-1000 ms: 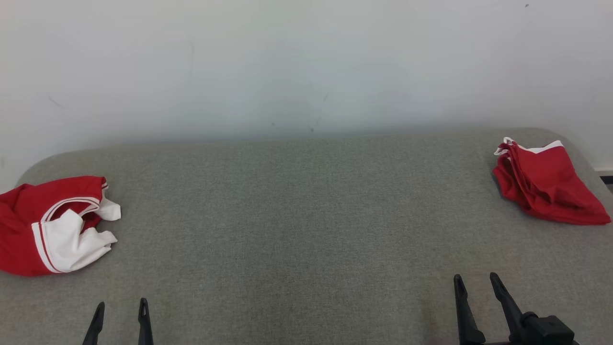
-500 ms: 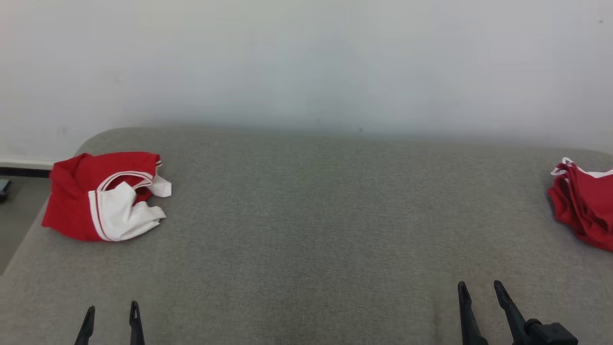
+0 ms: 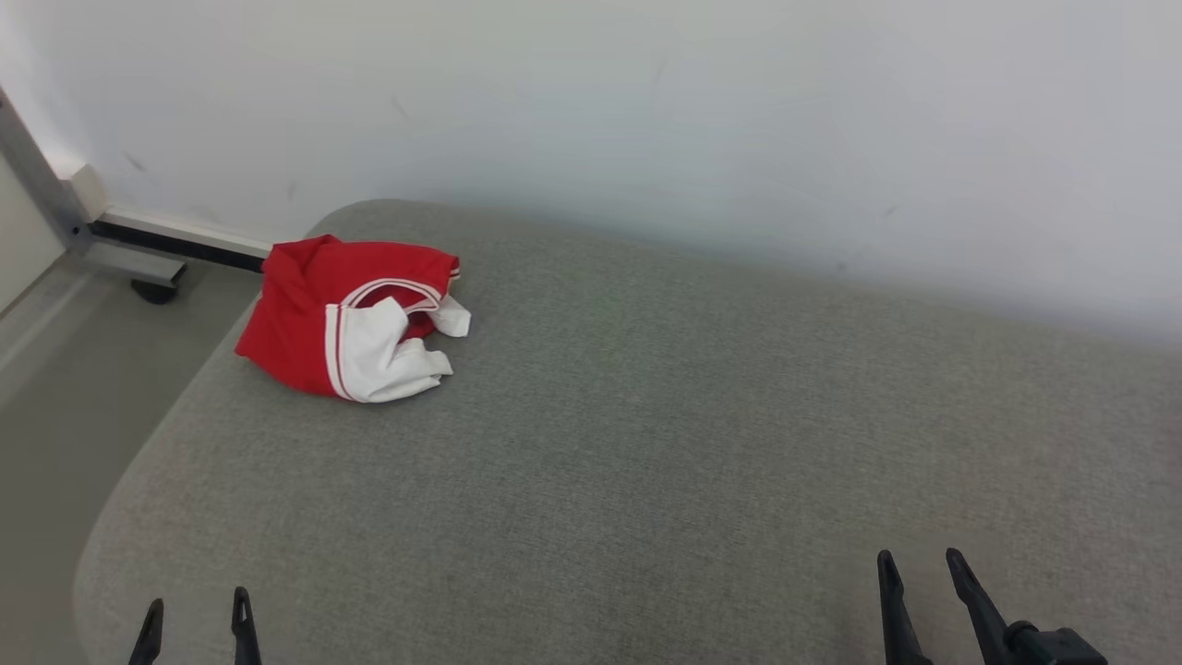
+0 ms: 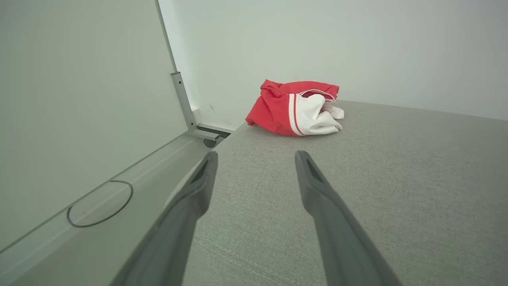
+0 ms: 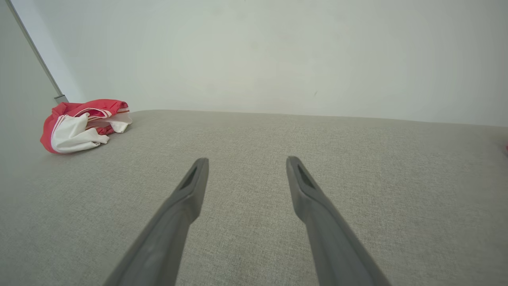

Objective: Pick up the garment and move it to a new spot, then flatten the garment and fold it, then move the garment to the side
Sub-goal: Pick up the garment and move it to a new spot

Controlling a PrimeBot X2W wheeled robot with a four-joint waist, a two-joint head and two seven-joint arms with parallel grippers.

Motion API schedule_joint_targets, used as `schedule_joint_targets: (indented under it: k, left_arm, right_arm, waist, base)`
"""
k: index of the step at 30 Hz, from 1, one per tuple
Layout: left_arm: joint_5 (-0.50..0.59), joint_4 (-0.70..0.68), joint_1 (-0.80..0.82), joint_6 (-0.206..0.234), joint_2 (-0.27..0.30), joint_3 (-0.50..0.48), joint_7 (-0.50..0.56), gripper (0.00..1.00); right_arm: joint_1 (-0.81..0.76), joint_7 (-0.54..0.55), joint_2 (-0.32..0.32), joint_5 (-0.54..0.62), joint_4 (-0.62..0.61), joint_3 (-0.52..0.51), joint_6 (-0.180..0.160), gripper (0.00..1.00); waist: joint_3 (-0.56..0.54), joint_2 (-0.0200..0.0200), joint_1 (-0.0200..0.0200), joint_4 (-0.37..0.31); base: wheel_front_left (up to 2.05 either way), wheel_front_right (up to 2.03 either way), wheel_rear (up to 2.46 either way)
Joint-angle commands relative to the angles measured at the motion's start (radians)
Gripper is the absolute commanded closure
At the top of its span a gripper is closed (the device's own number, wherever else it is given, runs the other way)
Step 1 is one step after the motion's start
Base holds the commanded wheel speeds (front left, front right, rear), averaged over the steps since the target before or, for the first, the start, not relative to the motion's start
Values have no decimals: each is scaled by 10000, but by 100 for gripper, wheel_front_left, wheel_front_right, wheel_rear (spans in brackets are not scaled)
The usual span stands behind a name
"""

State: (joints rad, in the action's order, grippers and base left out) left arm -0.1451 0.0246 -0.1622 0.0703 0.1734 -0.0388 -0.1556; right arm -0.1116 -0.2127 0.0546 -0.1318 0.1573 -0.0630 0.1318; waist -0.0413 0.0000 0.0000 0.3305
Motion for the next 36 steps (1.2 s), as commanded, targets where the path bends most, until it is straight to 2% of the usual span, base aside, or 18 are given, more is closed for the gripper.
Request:
schedule_joint_targets:
  k: [1,10,21,27,31,36]
  left_arm:
    - [-32,-28,-63,17,43,3,28,0]
    - [-72,-81,-172,164,65,-5,-1,0]
    - [-123,-135,-256,350,174,-106,-88,0]
    - [-282,-150,-79,559,60,-280,-338,0]
    - [-429,-210,446,666,-57,-346,-564,0]
    - [-603,-8,1344,530,-4,-325,-721,0]
  right_arm:
    - [-84,-51,-33,-71,19,12,-27,0]
    - [-55,-30,-42,-84,37,88,-27,0]
    - [-98,-28,-54,-125,104,194,-27,0]
    - [58,4,-55,-116,38,259,-27,0]
    - [271,77,95,-24,-75,287,-28,0]
    - [486,92,276,-9,-229,266,-27,0]
  waist:
    - [18,0,0,569]
    - [-28,0,0,1156]
    - [-117,0,0,1254]
    - [8,0,0,977]
    - [316,0,0,525]
    - [754,0,0,-79]
  base:
    - [0,0,0]
    - [0,0,0]
    - [0,0,0]
    - [0,0,0]
    - [0,0,0]
    - [0,0,0]
